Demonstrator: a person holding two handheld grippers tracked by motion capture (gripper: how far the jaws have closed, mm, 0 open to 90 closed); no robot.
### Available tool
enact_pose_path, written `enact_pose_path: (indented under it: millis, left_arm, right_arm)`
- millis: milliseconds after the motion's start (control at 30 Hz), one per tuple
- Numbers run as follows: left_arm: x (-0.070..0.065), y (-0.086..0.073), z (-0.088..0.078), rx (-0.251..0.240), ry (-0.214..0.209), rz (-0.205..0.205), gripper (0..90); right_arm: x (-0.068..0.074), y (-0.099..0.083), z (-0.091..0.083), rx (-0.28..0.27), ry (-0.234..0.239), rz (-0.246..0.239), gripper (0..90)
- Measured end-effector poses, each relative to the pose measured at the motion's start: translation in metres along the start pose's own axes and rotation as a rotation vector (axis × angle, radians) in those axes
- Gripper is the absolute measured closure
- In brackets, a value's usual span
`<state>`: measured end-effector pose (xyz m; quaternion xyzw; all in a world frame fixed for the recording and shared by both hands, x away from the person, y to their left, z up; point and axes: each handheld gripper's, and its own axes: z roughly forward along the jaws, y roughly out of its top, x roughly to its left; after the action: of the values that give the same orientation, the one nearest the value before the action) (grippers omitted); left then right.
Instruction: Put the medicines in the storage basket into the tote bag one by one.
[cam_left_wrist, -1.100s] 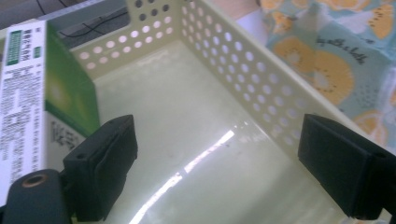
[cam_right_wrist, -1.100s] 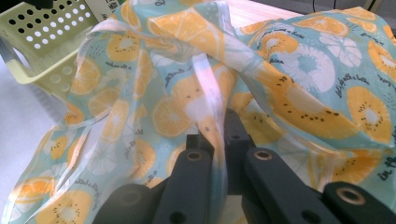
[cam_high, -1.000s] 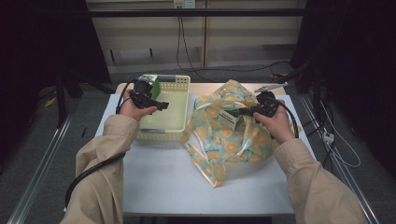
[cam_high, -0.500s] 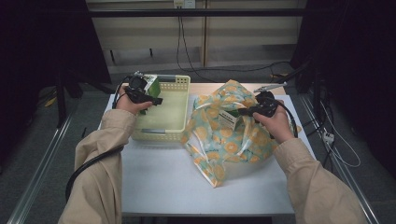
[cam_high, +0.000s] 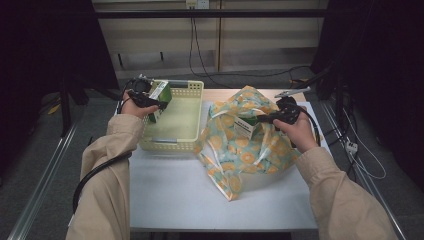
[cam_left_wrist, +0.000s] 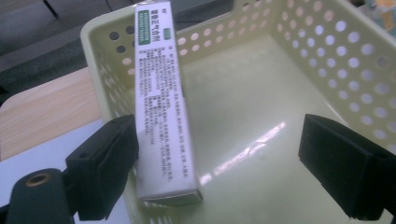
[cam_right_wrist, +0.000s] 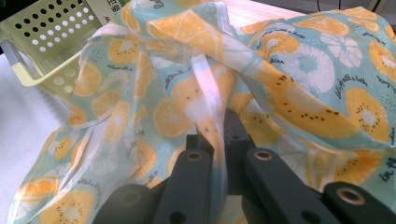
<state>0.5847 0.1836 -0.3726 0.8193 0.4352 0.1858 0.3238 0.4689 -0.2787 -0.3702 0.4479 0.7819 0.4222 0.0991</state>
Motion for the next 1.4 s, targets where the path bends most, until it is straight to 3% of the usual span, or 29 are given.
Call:
enact_pose_path:
  millis: [167,400,467,567,700,967,1200,1400]
  left_arm:
    - [-0.001,-0.002,0.005,0.025,0.015,-0.023,15.3]
    - [-0.002,-0.005,0.013,0.052,0.059,-0.061,41.9]
    - [-0.004,-0.005,0.015,0.062,0.067,-0.048,55.4]
    - [-0.008,-0.003,0.015,0.059,0.068,-0.046,60.3]
    - [-0.015,-0.002,0.011,0.077,0.032,-0.045,62.9]
    - [-0.032,0.007,-0.014,0.053,-0.099,-0.07,63.3]
    - [-0.045,0.017,-0.043,-0.003,-0.196,-0.046,63.3]
    - [-0.063,0.024,-0.067,-0.006,-0.249,0.031,63.3]
  right_arm:
    - [0.0,0.001,-0.001,-0.003,0.0,-0.002,90.0]
    - [0.0,0.001,-0.003,-0.006,0.001,-0.001,90.0]
    - [-0.001,0.001,-0.004,-0.006,-0.001,-0.002,90.0]
    - [-0.002,0.001,-0.005,-0.006,-0.001,-0.001,90.0]
    - [-0.004,0.0,-0.007,-0.01,-0.003,0.005,90.0]
    - [-0.004,-0.002,-0.008,-0.011,-0.009,0.006,90.0]
    - [-0.003,-0.001,-0.009,-0.012,-0.015,0.006,90.0]
    - [-0.002,-0.001,-0.008,-0.005,-0.024,0.001,90.0]
